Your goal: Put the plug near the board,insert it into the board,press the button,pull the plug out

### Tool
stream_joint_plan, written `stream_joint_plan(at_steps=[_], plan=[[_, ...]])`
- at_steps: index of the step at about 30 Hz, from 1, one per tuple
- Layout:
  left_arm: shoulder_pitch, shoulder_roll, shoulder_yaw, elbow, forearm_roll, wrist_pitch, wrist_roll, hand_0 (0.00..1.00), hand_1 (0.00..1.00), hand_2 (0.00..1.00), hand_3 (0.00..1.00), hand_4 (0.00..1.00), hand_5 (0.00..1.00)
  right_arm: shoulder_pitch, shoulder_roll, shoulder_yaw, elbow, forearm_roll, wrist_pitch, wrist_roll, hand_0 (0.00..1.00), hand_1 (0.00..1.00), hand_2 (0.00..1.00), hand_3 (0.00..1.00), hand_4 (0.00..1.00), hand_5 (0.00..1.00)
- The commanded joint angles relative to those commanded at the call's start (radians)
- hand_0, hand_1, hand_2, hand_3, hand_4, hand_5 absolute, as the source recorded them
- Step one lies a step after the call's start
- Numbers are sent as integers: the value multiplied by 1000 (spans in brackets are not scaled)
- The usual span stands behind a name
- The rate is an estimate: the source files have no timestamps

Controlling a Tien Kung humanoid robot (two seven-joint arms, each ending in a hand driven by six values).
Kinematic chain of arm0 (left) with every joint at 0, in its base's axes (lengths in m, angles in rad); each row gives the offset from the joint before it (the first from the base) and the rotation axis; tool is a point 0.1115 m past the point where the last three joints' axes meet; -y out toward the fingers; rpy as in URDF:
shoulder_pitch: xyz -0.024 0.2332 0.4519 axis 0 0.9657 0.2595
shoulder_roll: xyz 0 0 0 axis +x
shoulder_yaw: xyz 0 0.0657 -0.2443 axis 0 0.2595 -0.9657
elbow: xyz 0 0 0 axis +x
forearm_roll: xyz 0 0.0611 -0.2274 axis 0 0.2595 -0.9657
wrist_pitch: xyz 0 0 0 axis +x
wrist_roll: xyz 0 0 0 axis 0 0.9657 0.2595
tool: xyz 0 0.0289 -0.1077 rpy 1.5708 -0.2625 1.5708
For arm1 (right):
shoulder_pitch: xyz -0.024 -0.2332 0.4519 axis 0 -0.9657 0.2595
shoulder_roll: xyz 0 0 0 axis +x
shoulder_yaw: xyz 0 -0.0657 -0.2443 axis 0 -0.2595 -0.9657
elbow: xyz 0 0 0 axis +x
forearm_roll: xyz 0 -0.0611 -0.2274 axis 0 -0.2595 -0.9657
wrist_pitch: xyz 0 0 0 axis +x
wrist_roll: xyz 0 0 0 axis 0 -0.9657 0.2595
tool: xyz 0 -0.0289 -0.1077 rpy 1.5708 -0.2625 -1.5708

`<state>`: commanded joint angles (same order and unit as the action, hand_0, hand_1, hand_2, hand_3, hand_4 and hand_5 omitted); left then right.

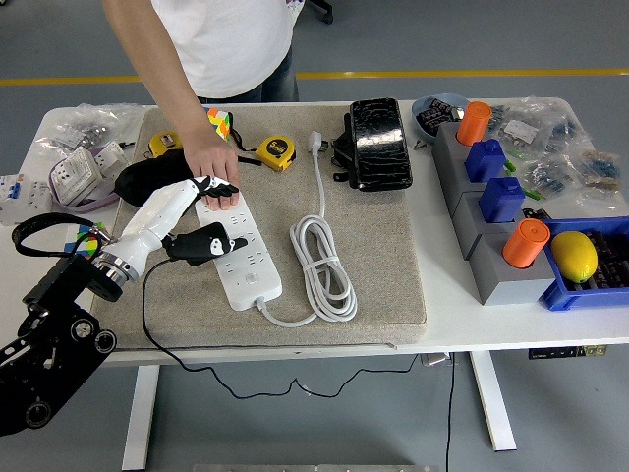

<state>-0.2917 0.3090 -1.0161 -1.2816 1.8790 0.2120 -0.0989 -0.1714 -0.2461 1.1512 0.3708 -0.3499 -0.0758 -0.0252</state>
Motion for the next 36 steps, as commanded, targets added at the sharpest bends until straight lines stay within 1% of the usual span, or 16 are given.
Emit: stream_joint_plan(at_steps=[2, 3, 8, 9, 14, 15, 16, 20, 21, 26, 27, 32, 33, 36], plan=[[-8, -7, 4, 22, 25, 4, 8, 587, 680, 702, 736, 998, 264, 0, -1, -2, 0, 1, 0, 0, 567, 660, 664, 551, 930, 466], [-9, -9, 5, 28, 31, 4, 11, 548, 629, 645, 688, 998, 265, 0, -1, -2, 0, 1, 0, 0, 567, 660, 664, 550, 929, 465], [-22, -18, 16, 76, 65, 10, 41, 548, 629, 645, 688, 998, 265, -2, -3, -6, 0, 2, 0, 0, 567, 660, 664, 550, 929, 465], [-24, -20, 17, 86, 72, 12, 42, 488, 597, 597, 638, 998, 232, -3, -3, -6, 0, 2, 0, 0, 567, 660, 664, 550, 929, 466], [-29, -25, 21, 130, 86, 25, 30, 488, 597, 597, 638, 998, 232, -5, -4, -7, 0, 1, -1, 0, 567, 660, 664, 550, 929, 466], [-31, -26, 22, 138, 92, 30, 27, 457, 585, 589, 616, 998, 211, -4, -4, -7, 0, 2, 0, -1, 567, 660, 664, 550, 929, 466], [-33, -26, 24, 145, 95, 34, 25, 457, 585, 589, 616, 998, 211, -4, -3, -6, 0, 2, 0, -1, 567, 660, 664, 550, 929, 466], [-40, -28, 26, 165, 98, 44, 26, 457, 585, 589, 616, 998, 211, -4, -1, -6, 0, 2, 0, -1, 567, 660, 664, 550, 929, 466], [-42, -28, 27, 171, 96, 51, 25, 430, 592, 591, 600, 998, 200, -4, -1, -5, 0, 2, 0, -1, 567, 660, 664, 550, 929, 466], [-45, -30, 27, 187, 80, 60, 29, 430, 592, 591, 600, 998, 200, -5, 0, -3, 0, 1, 0, -1, 567, 660, 664, 550, 929, 466], [-45, -31, 27, 189, 82, 57, 34, 385, 559, 575, 572, 949, 173, -6, 1, -3, 0, 1, 0, -1, 567, 660, 664, 550, 929, 467], [-48, -34, 26, 193, 103, 37, 62, 385, 559, 575, 572, 949, 173, -8, 3, -2, 0, 1, 0, -1, 567, 660, 664, 550, 929, 467], [-48, -34, 27, 194, 101, 37, 63, 326, 517, 553, 551, 822, 65, -8, 3, -2, 0, 1, 0, -1, 567, 660, 664, 550, 929, 467], [-50, -36, 26, 195, 98, 43, 59, 326, 517, 553, 551, 822, 65, -8, 3, -2, 0, 0, 0, -1, 567, 660, 664, 550, 929, 467]])
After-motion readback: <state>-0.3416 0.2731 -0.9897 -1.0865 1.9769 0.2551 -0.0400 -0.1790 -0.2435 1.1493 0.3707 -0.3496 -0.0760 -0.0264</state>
